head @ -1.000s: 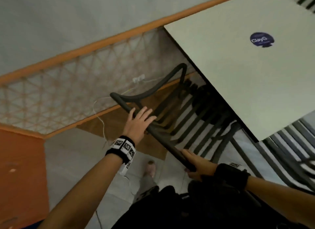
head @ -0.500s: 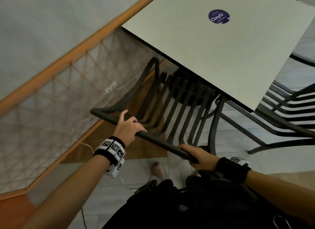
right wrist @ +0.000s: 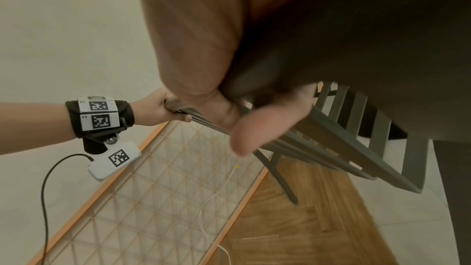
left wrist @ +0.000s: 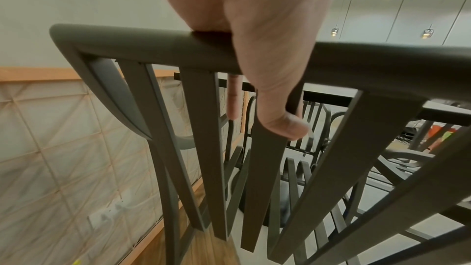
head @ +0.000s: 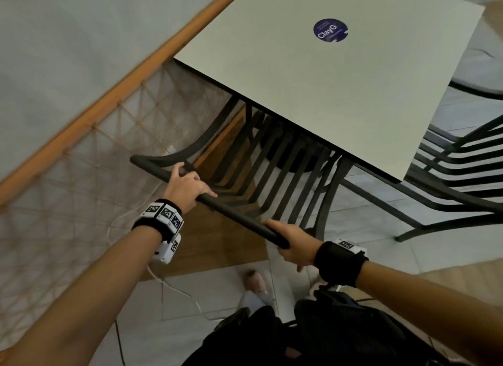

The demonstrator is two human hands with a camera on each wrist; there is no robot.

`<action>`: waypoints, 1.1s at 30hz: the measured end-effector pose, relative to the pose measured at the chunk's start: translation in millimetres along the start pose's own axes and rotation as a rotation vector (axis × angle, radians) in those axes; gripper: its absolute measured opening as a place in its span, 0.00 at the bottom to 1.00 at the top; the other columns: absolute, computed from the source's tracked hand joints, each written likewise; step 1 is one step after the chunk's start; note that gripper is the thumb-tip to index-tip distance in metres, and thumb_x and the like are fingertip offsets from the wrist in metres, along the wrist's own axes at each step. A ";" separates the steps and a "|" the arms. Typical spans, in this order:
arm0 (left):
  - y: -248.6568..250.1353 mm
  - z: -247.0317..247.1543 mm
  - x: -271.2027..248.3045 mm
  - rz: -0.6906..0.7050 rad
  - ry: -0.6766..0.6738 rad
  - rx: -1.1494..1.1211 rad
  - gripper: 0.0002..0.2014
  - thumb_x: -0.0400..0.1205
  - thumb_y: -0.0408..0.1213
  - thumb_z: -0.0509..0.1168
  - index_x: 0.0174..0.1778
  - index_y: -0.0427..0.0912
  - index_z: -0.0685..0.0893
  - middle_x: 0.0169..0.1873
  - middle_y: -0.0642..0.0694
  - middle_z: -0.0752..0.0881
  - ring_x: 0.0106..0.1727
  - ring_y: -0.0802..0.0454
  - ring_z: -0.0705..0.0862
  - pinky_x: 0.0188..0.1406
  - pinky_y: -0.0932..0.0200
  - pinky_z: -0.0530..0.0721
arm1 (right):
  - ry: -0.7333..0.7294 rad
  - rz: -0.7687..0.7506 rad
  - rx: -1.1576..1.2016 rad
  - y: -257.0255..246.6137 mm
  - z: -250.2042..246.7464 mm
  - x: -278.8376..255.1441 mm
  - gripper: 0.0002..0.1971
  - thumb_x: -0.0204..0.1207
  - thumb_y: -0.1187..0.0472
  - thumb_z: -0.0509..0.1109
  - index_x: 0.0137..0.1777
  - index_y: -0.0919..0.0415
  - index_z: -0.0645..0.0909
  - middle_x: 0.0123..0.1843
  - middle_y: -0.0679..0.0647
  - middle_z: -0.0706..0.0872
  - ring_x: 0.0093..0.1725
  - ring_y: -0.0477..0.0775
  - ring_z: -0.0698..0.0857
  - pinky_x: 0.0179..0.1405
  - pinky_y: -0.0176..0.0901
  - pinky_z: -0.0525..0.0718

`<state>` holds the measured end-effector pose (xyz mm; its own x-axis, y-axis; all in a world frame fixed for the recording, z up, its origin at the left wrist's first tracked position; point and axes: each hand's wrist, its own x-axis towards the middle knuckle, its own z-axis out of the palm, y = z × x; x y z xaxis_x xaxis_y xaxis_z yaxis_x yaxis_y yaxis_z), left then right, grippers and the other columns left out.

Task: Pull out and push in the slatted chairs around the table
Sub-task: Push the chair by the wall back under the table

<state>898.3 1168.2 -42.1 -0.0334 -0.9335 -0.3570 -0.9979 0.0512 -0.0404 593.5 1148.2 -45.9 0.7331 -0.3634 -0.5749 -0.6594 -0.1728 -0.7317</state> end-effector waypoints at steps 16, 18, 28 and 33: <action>19.9 -31.0 58.2 -0.181 -0.011 0.002 0.17 0.80 0.34 0.63 0.54 0.63 0.86 0.51 0.51 0.88 0.64 0.46 0.78 0.77 0.34 0.58 | 0.138 -0.102 0.021 20.1 -63.9 16.2 0.23 0.78 0.57 0.69 0.72 0.46 0.70 0.57 0.45 0.79 0.44 0.49 0.86 0.26 0.34 0.88; 42.2 -28.2 54.0 -0.253 -0.023 -0.043 0.16 0.78 0.33 0.65 0.55 0.58 0.86 0.55 0.49 0.87 0.68 0.43 0.75 0.78 0.34 0.58 | 0.103 -0.126 -0.008 34.4 -73.1 14.8 0.21 0.77 0.47 0.69 0.69 0.46 0.74 0.59 0.46 0.82 0.46 0.45 0.87 0.37 0.43 0.92; 187.9 -8.4 41.5 -0.200 0.037 -0.058 0.14 0.72 0.38 0.70 0.53 0.52 0.86 0.53 0.52 0.87 0.64 0.44 0.78 0.78 0.38 0.63 | -0.137 -0.005 -0.629 144.6 -145.4 54.7 0.24 0.75 0.73 0.62 0.68 0.53 0.77 0.69 0.56 0.81 0.70 0.59 0.79 0.68 0.52 0.80; 235.4 3.8 37.0 -0.217 0.140 -0.152 0.13 0.65 0.39 0.74 0.46 0.53 0.88 0.45 0.54 0.88 0.55 0.47 0.82 0.73 0.43 0.66 | -0.258 -0.094 -0.871 181.0 -150.5 72.5 0.22 0.75 0.57 0.71 0.68 0.51 0.76 0.69 0.55 0.80 0.70 0.59 0.77 0.75 0.58 0.71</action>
<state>662.3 1147.0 -68.3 0.1850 -0.9572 -0.2224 -0.9791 -0.1991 0.0423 502.2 952.7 -164.9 0.7354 -0.1147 -0.6678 -0.4106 -0.8594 -0.3046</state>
